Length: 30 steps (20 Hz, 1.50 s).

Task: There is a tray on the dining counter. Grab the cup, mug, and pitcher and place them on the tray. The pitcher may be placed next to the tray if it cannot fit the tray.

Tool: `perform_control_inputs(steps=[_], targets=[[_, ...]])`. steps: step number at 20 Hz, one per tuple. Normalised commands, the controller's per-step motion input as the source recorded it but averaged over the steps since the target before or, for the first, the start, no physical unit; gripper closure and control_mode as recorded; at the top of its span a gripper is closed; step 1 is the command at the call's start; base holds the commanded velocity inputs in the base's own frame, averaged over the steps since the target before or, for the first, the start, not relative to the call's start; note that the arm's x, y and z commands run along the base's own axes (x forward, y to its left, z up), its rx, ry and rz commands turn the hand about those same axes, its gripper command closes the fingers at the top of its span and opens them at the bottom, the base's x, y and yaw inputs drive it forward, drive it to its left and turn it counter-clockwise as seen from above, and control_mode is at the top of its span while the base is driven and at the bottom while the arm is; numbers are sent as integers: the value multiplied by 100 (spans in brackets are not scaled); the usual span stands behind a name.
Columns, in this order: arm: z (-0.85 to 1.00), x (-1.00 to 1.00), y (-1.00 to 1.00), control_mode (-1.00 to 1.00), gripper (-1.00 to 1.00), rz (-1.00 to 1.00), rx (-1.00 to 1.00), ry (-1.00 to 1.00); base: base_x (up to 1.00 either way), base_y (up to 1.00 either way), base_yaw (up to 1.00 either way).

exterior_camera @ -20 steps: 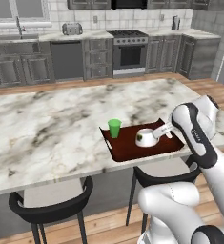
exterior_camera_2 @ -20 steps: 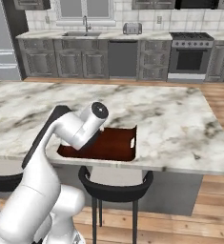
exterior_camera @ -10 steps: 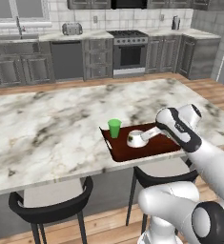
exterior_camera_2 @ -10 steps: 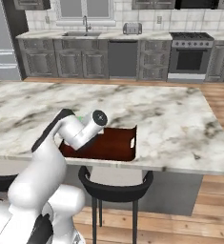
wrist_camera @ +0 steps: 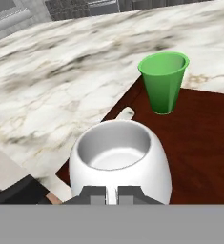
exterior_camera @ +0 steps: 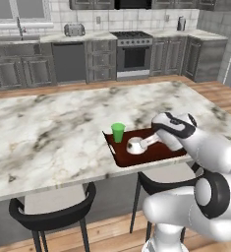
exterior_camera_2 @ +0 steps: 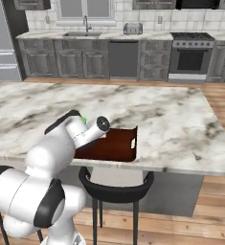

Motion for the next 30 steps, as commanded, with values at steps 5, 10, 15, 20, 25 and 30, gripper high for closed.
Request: perform_control_inputs(steps=[5,10,15,20,25,30], targets=[[-29,13,8,-100,100,2,1,0,0,0,0],[-20,1,13,-100,100,2,0,0,0,0,0],[-6,9,12,-100,100,0,0,0,0,0,0],[0,19,1,-100,100,0,0,0,0,0,0],[-6,21,0,-100,100,0,0,0,0,0,0],[-16,20,0,-100,100,0,0,0,0,0,0]])
